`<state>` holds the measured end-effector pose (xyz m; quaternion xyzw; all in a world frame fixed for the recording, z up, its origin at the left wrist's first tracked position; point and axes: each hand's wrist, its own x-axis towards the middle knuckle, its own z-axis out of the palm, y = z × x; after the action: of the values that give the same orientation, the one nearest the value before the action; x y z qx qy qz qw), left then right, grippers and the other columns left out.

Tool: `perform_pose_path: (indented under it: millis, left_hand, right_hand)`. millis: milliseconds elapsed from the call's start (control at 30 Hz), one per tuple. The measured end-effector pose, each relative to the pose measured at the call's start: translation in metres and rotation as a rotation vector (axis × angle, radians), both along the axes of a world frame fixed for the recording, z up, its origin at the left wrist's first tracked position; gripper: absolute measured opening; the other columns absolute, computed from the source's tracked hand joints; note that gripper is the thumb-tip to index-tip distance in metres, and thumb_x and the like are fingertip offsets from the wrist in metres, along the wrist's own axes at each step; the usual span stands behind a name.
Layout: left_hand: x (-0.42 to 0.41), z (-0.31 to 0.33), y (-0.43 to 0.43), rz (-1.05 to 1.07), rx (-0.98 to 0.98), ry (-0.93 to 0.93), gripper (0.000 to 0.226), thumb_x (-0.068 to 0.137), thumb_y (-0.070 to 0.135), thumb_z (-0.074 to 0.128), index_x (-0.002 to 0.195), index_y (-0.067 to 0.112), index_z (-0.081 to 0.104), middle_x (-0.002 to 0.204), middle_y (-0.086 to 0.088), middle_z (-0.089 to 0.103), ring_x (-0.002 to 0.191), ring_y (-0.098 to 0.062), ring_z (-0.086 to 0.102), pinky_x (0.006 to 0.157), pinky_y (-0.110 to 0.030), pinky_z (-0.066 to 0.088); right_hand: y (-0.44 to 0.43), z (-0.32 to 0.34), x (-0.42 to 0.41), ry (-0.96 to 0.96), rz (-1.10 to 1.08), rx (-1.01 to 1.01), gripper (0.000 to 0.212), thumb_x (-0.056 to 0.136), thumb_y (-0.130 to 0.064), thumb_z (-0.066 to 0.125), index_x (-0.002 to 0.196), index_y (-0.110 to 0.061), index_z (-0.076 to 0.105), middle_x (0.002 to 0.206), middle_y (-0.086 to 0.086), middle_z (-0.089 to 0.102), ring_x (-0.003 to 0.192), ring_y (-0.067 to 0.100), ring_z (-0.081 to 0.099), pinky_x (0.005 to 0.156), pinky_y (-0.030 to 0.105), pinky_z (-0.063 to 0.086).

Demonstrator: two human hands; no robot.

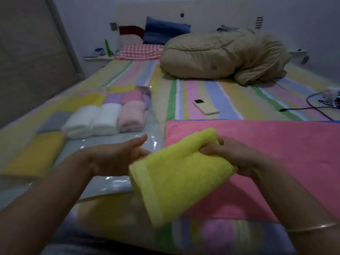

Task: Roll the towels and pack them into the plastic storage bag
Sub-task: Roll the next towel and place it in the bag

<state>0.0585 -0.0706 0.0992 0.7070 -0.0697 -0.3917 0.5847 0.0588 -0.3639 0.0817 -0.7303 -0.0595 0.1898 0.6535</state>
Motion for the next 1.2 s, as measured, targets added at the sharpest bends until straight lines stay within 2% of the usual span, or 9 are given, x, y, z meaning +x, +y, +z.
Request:
perform_pose_path:
  millis: [67,167,267,367,500,600,733,1033,1200]
  left_hand:
    - [-0.025,-0.003,0.017,0.02,0.077,-0.047,0.108,0.046,0.071,0.08,0.119,-0.003,0.054,0.108,-0.018,0.05,0.093,-0.028,0.046,0.084,-0.037,0.04]
    - [-0.062,-0.022,0.039,0.18,0.197,-0.238,0.085,0.049,0.067,0.08,0.111,0.011,0.061,0.113,-0.009,0.068,0.099,-0.022,0.066,0.096,-0.041,0.049]
    - [-0.09,-0.031,0.07,0.339,0.118,-0.298,0.079,0.069,0.061,0.074,0.137,0.045,0.037,0.121,0.012,0.06,0.095,-0.003,0.068,0.08,-0.023,0.055]
    - [-0.108,-0.031,0.107,0.446,0.009,-0.318,0.068,0.081,0.043,0.056,0.138,0.057,0.021,0.112,0.034,0.046,0.087,0.008,0.066,0.07,-0.012,0.051]
    - [-0.131,-0.034,0.149,0.554,-0.006,-0.351,0.058,0.086,0.036,0.061,0.129,0.063,0.032,0.122,0.022,0.051,0.094,-0.012,0.07,0.074,-0.028,0.056]
    - [-0.147,-0.032,0.17,0.55,0.083,-0.354,0.054,0.088,0.029,0.054,0.13,0.054,0.031,0.118,0.004,0.065,0.096,-0.014,0.069,0.074,-0.028,0.056]
    - [-0.159,-0.035,0.186,0.464,0.18,-0.334,0.047,0.089,0.03,0.054,0.128,0.044,0.033,0.118,-0.004,0.066,0.1,-0.02,0.068,0.083,-0.039,0.057]
    - [-0.163,-0.034,0.184,0.424,0.092,-0.513,0.012,0.094,0.02,0.056,0.099,0.026,0.065,0.109,0.004,0.065,0.102,-0.017,0.063,0.081,-0.024,0.052]
    - [-0.136,-0.03,0.158,0.498,0.014,-0.619,0.042,0.096,0.0,0.045,0.106,0.028,0.074,0.119,0.01,0.066,0.11,-0.004,0.061,0.085,-0.015,0.047]
  right_hand:
    - [0.04,0.007,-0.002,-0.025,0.164,-0.085,0.02,0.084,-0.007,0.066,0.101,-0.016,0.067,0.098,0.005,0.074,0.089,0.016,0.069,0.073,0.027,0.053]
    - [0.1,0.012,-0.002,-0.057,0.301,-0.187,0.029,0.08,-0.01,0.071,0.108,-0.019,0.067,0.107,0.003,0.072,0.098,0.017,0.068,0.085,0.031,0.054]
    - [0.15,0.009,-0.002,-0.045,0.393,-0.241,0.031,0.08,-0.019,0.074,0.109,-0.023,0.067,0.108,-0.002,0.071,0.1,0.016,0.068,0.087,0.031,0.054]
    - [0.192,-0.002,-0.003,-0.013,0.463,-0.229,0.029,0.08,-0.031,0.074,0.108,-0.023,0.068,0.108,-0.003,0.071,0.099,0.014,0.068,0.088,0.029,0.053]
    - [0.233,-0.028,0.002,-0.515,0.182,-0.439,0.021,0.09,-0.046,0.058,0.089,-0.026,0.066,0.089,-0.012,0.066,0.086,0.007,0.059,0.075,0.028,0.044]
    - [0.237,-0.048,0.005,-0.969,0.284,-0.816,0.02,0.087,-0.05,0.058,0.099,-0.035,0.061,0.105,-0.014,0.059,0.102,0.007,0.051,0.072,0.029,0.039]
    - [0.235,-0.065,0.01,-0.921,0.479,-1.011,0.043,0.076,-0.058,0.067,0.113,-0.038,0.057,0.117,-0.015,0.056,0.112,0.01,0.048,0.076,0.028,0.04]
    - [0.233,-0.063,0.02,-0.835,0.178,-0.772,0.008,0.09,-0.038,0.059,0.092,-0.034,0.065,0.082,-0.017,0.072,0.084,0.009,0.067,0.074,0.031,0.05]
    - [0.237,-0.033,0.011,-1.0,-0.117,-0.638,0.01,0.091,-0.034,0.061,0.091,-0.028,0.069,0.08,-0.006,0.073,0.078,0.018,0.067,0.065,0.032,0.048]
